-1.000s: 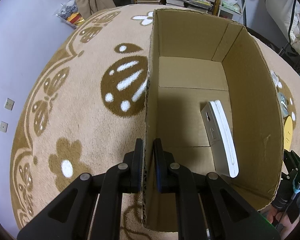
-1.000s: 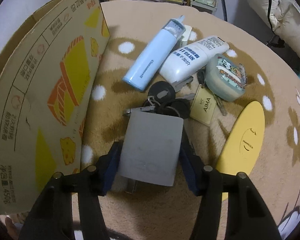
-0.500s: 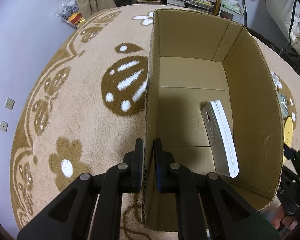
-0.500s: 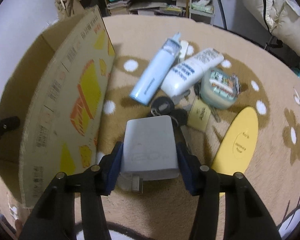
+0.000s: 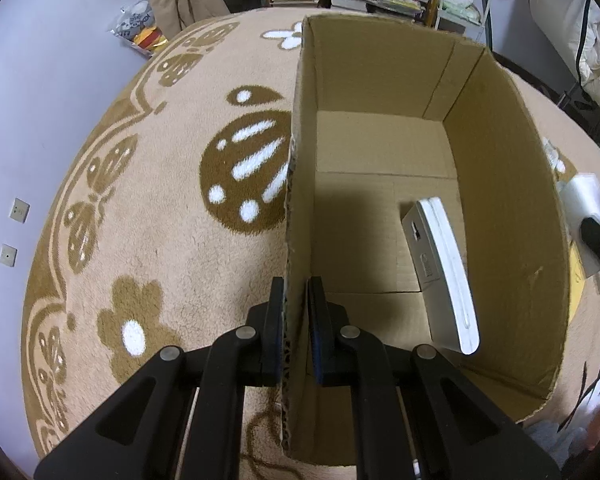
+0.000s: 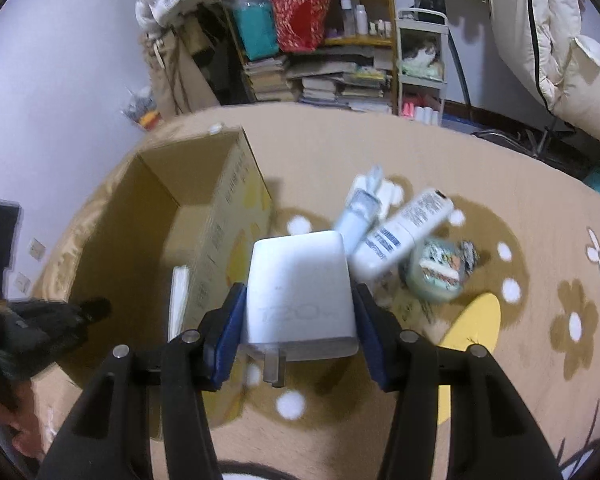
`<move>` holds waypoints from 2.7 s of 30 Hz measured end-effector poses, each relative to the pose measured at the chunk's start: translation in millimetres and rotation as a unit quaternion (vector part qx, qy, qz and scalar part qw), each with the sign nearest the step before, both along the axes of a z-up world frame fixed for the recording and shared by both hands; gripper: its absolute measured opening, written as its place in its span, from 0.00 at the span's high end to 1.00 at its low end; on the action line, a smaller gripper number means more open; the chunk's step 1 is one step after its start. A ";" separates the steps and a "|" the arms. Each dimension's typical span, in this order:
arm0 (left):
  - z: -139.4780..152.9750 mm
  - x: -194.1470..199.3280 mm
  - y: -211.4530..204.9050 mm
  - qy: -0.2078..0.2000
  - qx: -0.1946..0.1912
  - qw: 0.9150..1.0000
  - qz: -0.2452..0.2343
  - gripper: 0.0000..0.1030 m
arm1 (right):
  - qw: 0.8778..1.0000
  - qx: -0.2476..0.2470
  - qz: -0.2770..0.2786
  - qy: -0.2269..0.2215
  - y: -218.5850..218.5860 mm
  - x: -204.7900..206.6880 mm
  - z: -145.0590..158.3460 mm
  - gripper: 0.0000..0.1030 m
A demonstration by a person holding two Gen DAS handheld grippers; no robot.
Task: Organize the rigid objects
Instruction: 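Grasp the white charger with the right gripper and lift it, then lower the white charger into the box and release it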
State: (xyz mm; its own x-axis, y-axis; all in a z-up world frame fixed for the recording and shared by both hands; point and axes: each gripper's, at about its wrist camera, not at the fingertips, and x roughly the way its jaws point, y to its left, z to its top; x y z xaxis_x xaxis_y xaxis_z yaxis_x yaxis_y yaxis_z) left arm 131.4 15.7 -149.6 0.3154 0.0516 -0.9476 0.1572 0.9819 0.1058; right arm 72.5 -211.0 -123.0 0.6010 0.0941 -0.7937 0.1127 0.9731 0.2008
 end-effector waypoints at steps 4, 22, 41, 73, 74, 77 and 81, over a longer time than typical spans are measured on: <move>-0.4 1.0 2.6 0.002 -0.006 1.000 0.005 0.91 | 1.000 0.006 0.004 -0.015 4.9 1.4 13.6 0.45; -0.7 0.2 4.6 0.005 -0.015 1.000 0.003 0.91 | 0.996 0.022 0.077 -0.050 51.0 19.1 35.6 0.45; 0.4 0.7 4.6 0.008 -0.019 1.000 0.006 0.91 | 0.993 0.010 0.121 0.007 80.8 37.8 4.0 0.45; 0.5 1.3 5.8 0.006 -0.024 1.000 0.012 0.92 | 0.998 -0.018 0.030 -0.054 23.4 11.6 41.8 0.16; 1.1 1.2 5.5 0.005 -0.022 1.000 0.011 0.92 | 0.998 -0.024 0.023 -0.052 19.4 11.2 40.1 0.13; 1.8 1.6 6.0 0.005 -0.027 1.000 0.012 0.92 | 0.998 -0.036 0.009 -0.044 9.9 10.4 33.7 0.12; 2.1 1.3 6.5 0.007 -0.031 0.999 0.012 0.91 | 0.999 -0.038 -0.007 -0.021 -6.4 11.4 20.2 0.12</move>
State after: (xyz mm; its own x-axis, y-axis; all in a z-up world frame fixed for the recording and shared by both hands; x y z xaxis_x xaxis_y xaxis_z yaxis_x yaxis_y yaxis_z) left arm 132.7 22.1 -147.5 0.3022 0.0008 -0.9533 0.1338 0.9901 0.0433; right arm 83.9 -217.4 -102.8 0.6343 0.0266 -0.7726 0.1196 0.9840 0.1320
